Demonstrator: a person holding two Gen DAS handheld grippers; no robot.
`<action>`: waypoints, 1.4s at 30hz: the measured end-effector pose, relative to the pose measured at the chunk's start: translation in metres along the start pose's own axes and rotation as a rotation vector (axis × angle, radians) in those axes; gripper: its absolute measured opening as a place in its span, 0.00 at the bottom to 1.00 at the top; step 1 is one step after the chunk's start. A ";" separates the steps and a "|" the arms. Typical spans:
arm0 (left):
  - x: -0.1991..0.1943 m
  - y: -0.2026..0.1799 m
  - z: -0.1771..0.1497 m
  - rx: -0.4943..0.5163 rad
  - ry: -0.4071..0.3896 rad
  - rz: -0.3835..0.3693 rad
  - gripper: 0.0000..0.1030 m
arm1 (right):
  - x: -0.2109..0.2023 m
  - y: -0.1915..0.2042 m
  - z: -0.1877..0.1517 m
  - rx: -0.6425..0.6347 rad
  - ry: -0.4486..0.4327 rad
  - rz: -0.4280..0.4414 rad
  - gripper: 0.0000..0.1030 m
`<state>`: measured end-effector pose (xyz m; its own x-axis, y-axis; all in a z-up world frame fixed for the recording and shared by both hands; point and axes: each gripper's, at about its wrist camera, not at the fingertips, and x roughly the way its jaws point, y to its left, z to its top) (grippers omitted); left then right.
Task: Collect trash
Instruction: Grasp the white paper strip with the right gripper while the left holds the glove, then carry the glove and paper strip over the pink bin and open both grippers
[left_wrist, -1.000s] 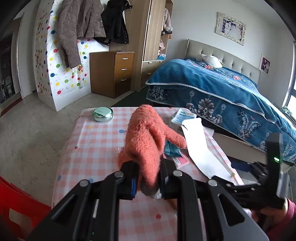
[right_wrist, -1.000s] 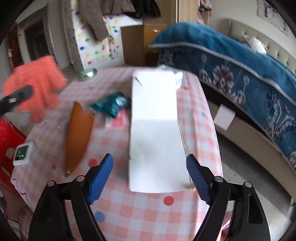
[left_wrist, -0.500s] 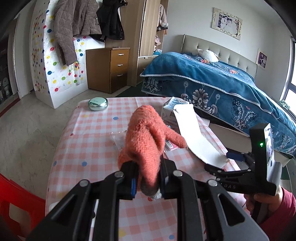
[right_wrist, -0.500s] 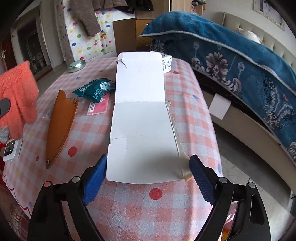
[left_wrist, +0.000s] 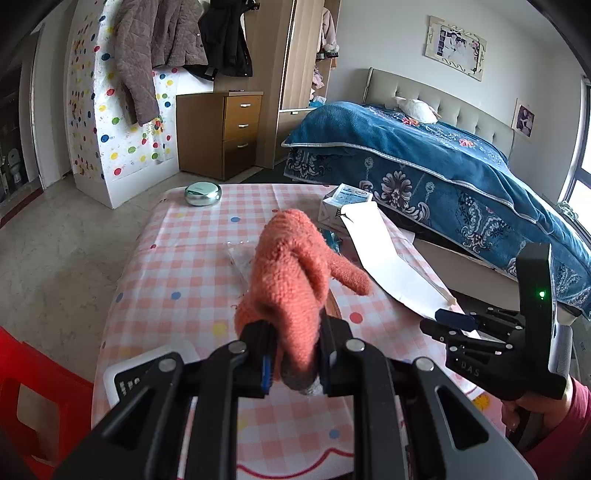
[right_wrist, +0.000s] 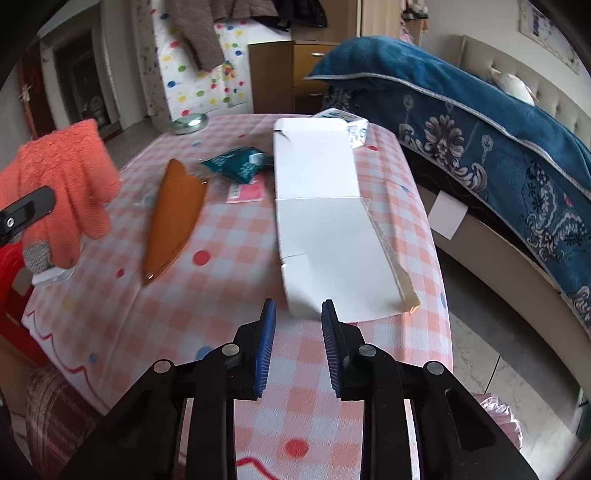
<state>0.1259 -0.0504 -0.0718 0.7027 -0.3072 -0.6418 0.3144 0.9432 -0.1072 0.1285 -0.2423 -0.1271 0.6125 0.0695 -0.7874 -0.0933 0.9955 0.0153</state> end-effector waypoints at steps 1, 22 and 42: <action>-0.002 -0.001 -0.001 0.001 -0.001 0.000 0.16 | -0.002 0.001 -0.001 -0.010 0.000 -0.001 0.43; 0.020 -0.010 0.000 0.020 0.024 -0.012 0.16 | 0.033 -0.052 0.006 0.102 -0.029 -0.021 0.84; -0.022 -0.027 -0.006 0.041 -0.026 -0.030 0.16 | -0.081 -0.046 0.012 0.217 -0.215 0.047 0.00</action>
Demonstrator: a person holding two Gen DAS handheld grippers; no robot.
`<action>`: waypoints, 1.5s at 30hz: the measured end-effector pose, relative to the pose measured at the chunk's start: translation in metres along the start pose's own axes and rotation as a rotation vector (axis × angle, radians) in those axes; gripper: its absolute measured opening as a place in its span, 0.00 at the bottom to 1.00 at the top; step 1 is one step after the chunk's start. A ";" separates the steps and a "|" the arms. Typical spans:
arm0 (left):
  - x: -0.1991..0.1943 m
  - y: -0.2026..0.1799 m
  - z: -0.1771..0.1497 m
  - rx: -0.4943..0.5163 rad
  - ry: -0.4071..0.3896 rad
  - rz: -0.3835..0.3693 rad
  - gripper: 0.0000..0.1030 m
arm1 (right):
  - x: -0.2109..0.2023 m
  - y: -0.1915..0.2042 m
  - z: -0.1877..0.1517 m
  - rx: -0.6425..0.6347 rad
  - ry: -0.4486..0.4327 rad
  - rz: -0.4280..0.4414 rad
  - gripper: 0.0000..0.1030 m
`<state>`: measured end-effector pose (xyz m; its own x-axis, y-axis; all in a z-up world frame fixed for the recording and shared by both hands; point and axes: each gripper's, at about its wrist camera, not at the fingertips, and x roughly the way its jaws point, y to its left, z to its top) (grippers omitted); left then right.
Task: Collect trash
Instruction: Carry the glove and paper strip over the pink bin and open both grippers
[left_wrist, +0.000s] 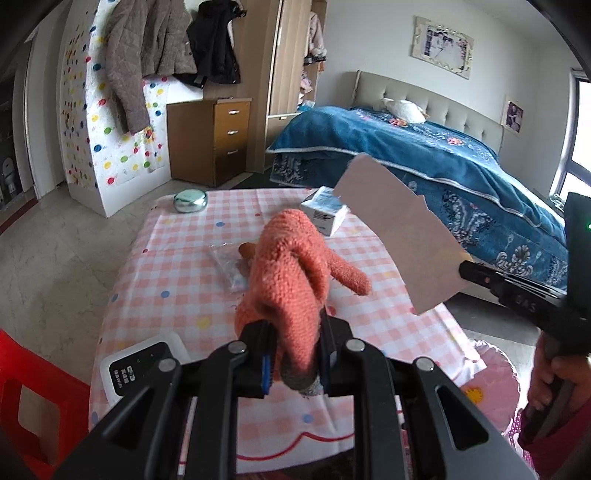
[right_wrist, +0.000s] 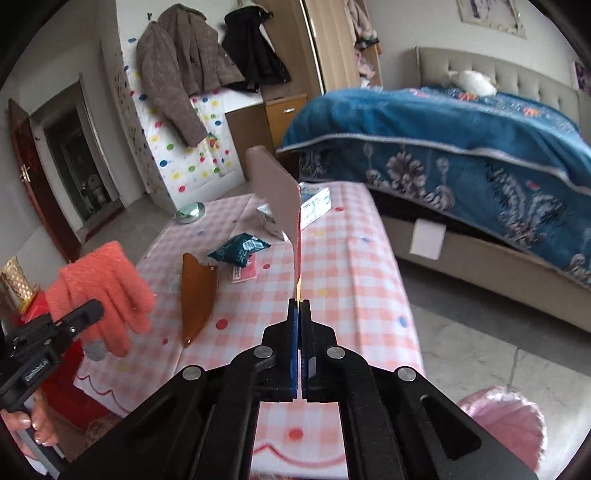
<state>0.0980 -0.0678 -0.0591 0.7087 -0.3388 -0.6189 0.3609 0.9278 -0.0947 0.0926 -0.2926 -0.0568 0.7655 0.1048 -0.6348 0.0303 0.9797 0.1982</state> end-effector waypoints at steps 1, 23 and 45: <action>-0.003 -0.004 -0.001 0.008 -0.005 -0.007 0.16 | -0.013 0.001 -0.004 -0.007 -0.003 -0.020 0.00; -0.019 -0.224 -0.062 0.401 -0.064 -0.371 0.16 | -0.159 -0.100 -0.113 0.169 0.006 -0.332 0.00; 0.055 -0.347 -0.098 0.549 0.125 -0.494 0.42 | -0.145 -0.209 -0.190 0.420 0.129 -0.497 0.06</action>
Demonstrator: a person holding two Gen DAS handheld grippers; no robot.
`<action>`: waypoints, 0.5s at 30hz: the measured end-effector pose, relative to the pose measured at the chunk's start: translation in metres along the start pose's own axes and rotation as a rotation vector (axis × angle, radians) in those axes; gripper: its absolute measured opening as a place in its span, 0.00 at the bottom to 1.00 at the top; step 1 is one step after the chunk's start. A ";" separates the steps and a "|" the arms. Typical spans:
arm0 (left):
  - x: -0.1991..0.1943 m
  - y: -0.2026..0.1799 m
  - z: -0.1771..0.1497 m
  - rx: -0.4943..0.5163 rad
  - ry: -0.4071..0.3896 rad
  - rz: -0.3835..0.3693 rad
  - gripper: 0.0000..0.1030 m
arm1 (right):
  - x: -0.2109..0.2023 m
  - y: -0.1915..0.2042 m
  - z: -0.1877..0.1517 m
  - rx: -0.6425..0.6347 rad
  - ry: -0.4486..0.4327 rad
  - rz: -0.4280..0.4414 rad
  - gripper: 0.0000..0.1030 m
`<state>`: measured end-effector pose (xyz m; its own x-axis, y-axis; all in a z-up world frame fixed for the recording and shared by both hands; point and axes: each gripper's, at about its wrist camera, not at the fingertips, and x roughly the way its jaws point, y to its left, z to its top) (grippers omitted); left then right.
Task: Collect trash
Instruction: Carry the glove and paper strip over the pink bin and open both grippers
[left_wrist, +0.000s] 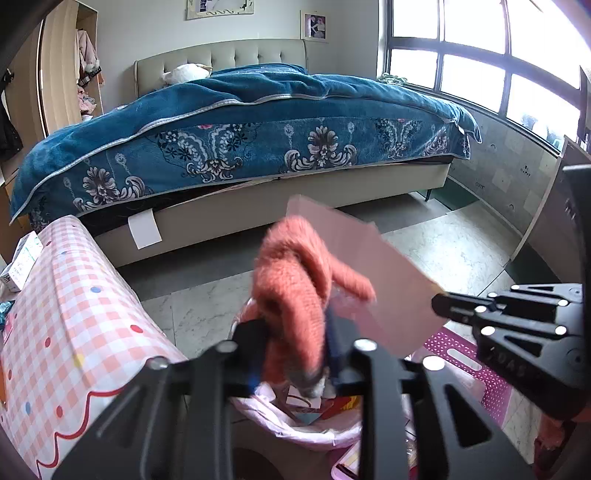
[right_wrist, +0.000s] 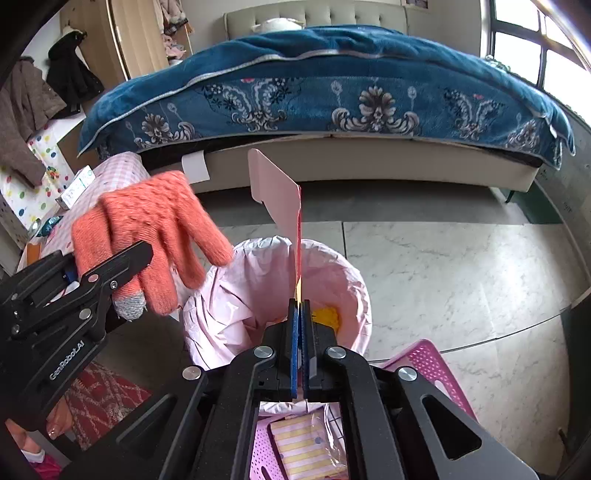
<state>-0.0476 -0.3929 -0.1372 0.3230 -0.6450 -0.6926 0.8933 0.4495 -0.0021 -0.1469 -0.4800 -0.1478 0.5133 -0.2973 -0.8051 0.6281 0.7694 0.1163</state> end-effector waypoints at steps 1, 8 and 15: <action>0.001 0.001 0.001 -0.002 -0.003 0.001 0.52 | 0.002 0.000 0.001 0.000 0.002 0.005 0.07; -0.020 0.024 -0.002 -0.046 -0.035 0.054 0.68 | 0.000 -0.006 0.013 0.027 -0.016 0.022 0.21; -0.074 0.068 -0.015 -0.129 -0.087 0.161 0.68 | -0.035 0.017 0.030 -0.001 -0.089 0.069 0.21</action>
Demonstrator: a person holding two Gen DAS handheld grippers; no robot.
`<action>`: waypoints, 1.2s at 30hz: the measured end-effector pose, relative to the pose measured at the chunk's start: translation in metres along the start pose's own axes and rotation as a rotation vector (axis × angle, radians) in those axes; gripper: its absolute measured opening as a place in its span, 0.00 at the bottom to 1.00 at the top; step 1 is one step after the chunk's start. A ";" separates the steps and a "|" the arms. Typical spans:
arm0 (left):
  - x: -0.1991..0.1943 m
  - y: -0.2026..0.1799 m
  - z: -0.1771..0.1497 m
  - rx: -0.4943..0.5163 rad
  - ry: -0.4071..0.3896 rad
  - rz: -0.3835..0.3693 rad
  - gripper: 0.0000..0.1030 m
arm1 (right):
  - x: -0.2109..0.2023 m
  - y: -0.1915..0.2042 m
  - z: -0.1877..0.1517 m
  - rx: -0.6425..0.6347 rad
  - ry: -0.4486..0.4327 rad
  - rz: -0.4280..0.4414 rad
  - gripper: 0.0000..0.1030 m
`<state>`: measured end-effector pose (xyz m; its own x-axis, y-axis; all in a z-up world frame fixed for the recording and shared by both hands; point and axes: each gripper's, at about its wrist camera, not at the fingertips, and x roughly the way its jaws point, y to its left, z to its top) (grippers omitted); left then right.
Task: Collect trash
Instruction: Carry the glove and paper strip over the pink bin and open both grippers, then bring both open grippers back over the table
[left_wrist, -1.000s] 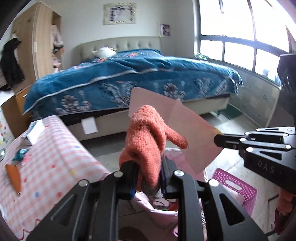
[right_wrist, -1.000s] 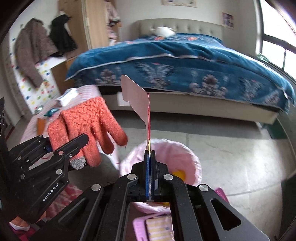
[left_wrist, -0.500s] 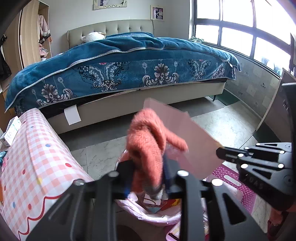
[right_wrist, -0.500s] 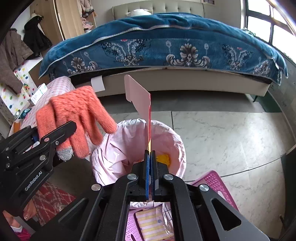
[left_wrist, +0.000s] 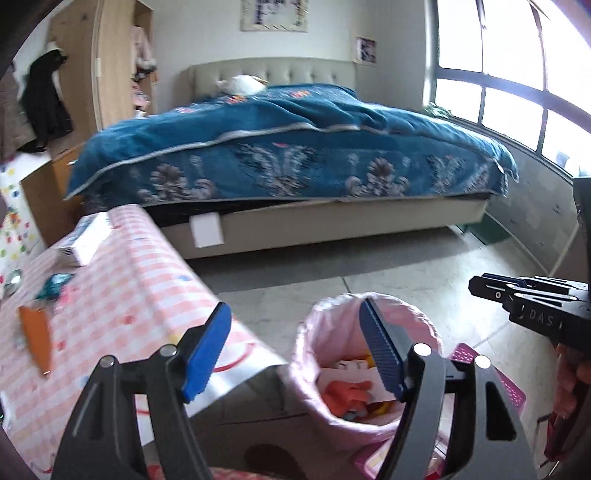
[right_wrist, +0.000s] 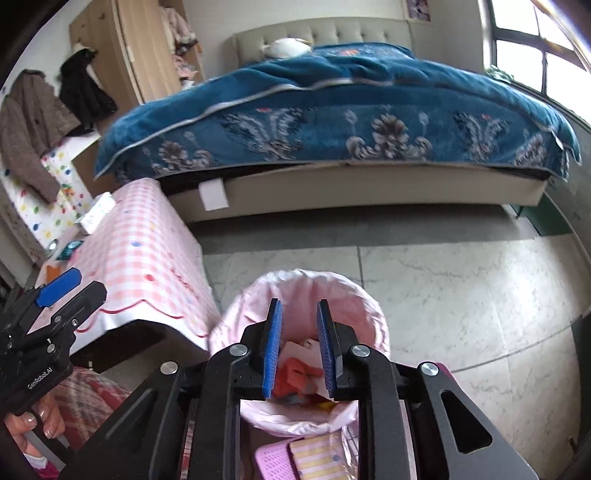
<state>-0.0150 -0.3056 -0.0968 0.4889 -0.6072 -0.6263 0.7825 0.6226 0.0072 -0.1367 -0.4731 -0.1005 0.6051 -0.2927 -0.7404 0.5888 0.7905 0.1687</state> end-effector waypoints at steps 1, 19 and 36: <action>-0.008 0.007 -0.001 -0.007 -0.006 0.022 0.68 | -0.001 0.007 0.001 -0.010 -0.002 0.011 0.21; -0.131 0.147 -0.045 -0.254 -0.058 0.347 0.69 | -0.020 0.202 0.006 -0.393 -0.035 0.304 0.25; -0.159 0.293 -0.100 -0.502 -0.010 0.608 0.78 | 0.038 0.355 -0.005 -0.618 0.030 0.488 0.54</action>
<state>0.0980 0.0225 -0.0733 0.7805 -0.0913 -0.6185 0.1100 0.9939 -0.0080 0.0921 -0.2009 -0.0721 0.6982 0.1719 -0.6949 -0.1498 0.9843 0.0929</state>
